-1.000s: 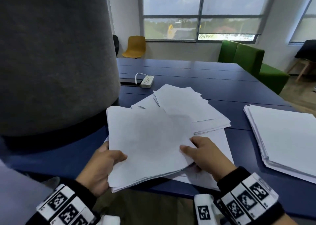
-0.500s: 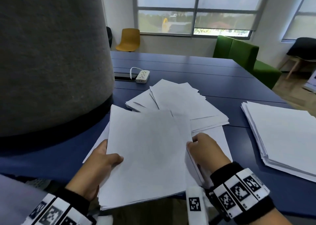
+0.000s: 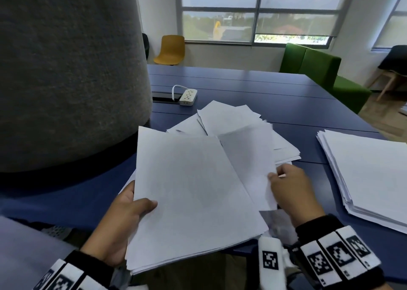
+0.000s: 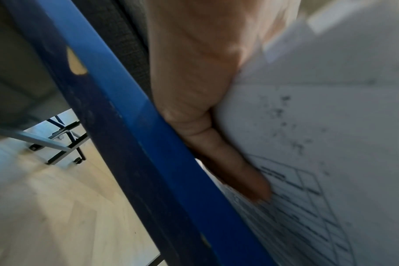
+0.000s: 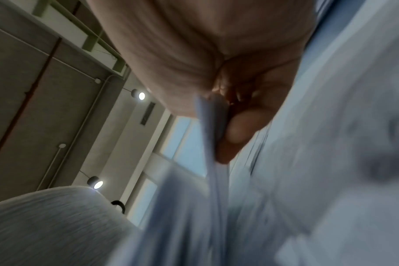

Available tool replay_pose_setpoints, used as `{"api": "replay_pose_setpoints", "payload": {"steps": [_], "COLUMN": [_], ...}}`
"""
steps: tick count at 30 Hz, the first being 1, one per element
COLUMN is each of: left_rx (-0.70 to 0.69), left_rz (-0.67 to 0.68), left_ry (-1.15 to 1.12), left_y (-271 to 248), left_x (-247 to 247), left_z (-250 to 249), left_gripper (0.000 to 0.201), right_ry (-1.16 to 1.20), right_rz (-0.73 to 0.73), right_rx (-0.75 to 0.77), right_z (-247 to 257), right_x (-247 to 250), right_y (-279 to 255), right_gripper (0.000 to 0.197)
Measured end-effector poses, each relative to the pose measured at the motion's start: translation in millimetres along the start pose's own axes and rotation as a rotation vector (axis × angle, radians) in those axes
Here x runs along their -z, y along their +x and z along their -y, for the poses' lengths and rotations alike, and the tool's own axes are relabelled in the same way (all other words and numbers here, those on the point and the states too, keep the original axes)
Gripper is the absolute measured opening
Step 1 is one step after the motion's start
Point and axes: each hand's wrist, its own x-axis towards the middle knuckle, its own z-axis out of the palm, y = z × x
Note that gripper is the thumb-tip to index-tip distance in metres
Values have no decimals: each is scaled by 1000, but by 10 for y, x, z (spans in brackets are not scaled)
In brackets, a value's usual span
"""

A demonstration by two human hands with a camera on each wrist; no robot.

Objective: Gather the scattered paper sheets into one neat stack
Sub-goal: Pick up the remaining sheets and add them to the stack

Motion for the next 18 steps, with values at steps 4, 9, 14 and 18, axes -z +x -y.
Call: {"api": "replay_pose_setpoints", "payload": {"steps": [4, 9, 14, 18], "left_rx": [-6, 25, 55, 50], "left_rz": [-41, -40, -75, -156], "left_ry": [-41, -74, -110, -161], "left_y": [-59, -106, -107, -95], "left_x": [3, -84, -158, -154], "left_z": [27, 109, 130, 197], "left_gripper": [41, 38, 29, 30], "right_ry": [154, 482, 588, 822], "right_rz": [-127, 102, 33, -109], "right_rx": [-87, -309, -257, -207], "right_z": [-139, -187, -142, 13], "right_x": [272, 332, 366, 520], "right_y": [38, -49, -100, -119], "right_gripper": [24, 15, 13, 18]}}
